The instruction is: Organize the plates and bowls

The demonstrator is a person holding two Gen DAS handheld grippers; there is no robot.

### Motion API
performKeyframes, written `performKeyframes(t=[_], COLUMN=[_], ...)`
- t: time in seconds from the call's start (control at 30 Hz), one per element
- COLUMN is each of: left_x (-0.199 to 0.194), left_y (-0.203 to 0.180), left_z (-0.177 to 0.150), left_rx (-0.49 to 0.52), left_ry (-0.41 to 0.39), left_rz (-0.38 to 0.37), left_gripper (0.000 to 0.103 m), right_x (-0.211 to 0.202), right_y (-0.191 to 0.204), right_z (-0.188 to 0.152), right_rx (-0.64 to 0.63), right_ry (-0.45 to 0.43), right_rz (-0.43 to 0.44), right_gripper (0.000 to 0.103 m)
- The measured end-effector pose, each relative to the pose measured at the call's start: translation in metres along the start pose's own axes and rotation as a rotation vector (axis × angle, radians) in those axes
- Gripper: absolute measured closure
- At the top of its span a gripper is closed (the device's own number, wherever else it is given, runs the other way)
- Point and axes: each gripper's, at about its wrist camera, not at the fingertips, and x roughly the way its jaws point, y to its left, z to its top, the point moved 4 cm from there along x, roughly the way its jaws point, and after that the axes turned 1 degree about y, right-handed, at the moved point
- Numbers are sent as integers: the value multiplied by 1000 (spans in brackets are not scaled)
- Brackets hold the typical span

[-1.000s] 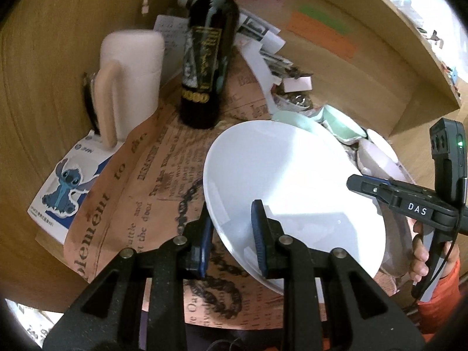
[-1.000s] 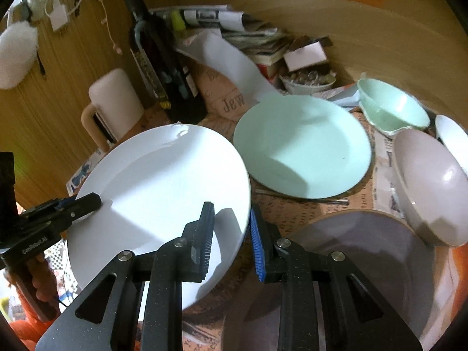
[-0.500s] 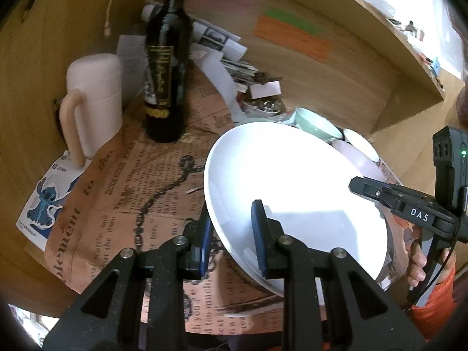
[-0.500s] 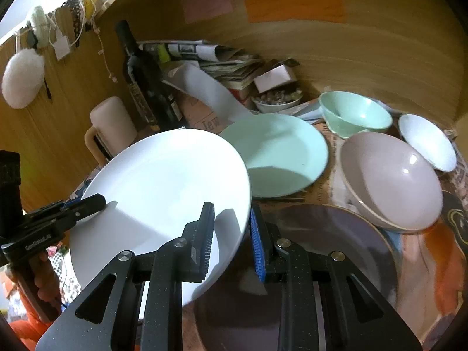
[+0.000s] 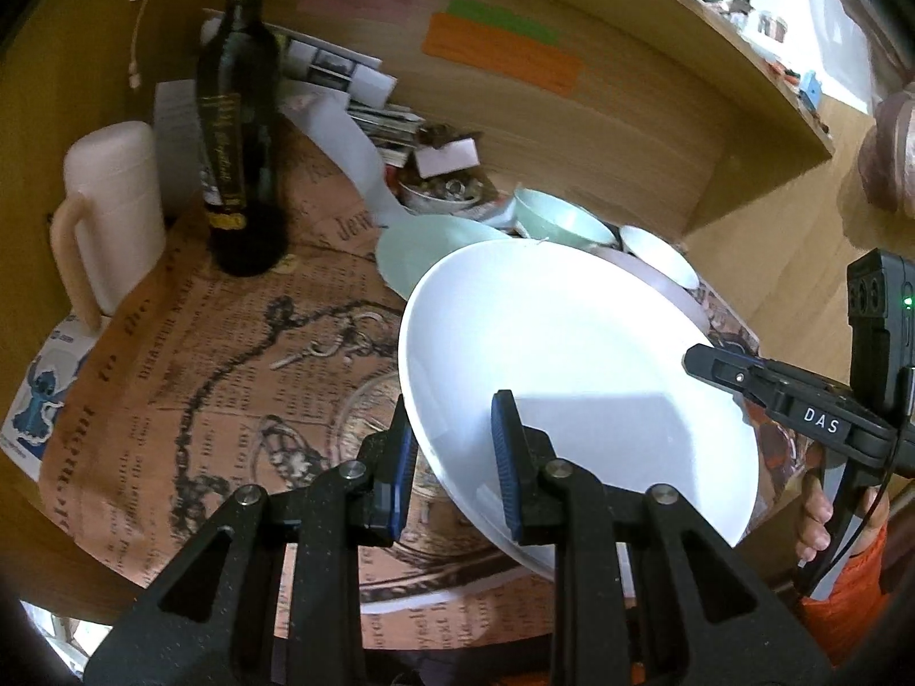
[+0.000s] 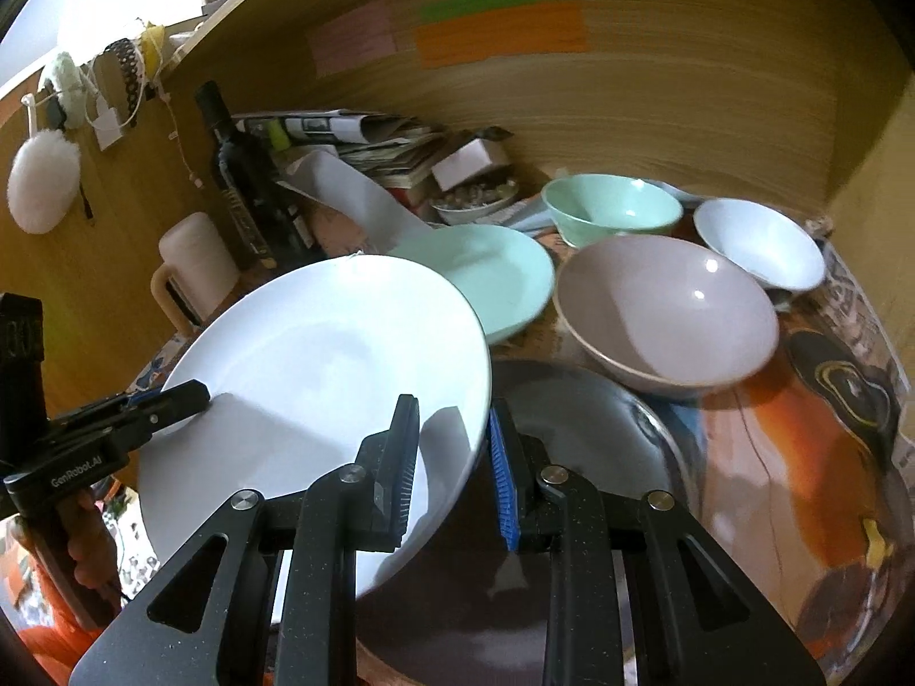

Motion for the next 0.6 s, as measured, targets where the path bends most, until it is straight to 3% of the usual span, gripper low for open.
performKeyframes(t=[0.6], left_x=[39], left_y=[-41], left_z=[-17], left_rx=[53], left_ry=[107], left_rz=[-43], left_gripper=[78], right_x=[-7], right_y=[-50], right_z=[-36], right_rx=[115], right_ry=[49], right_rz=[-50], right_gripper=[81])
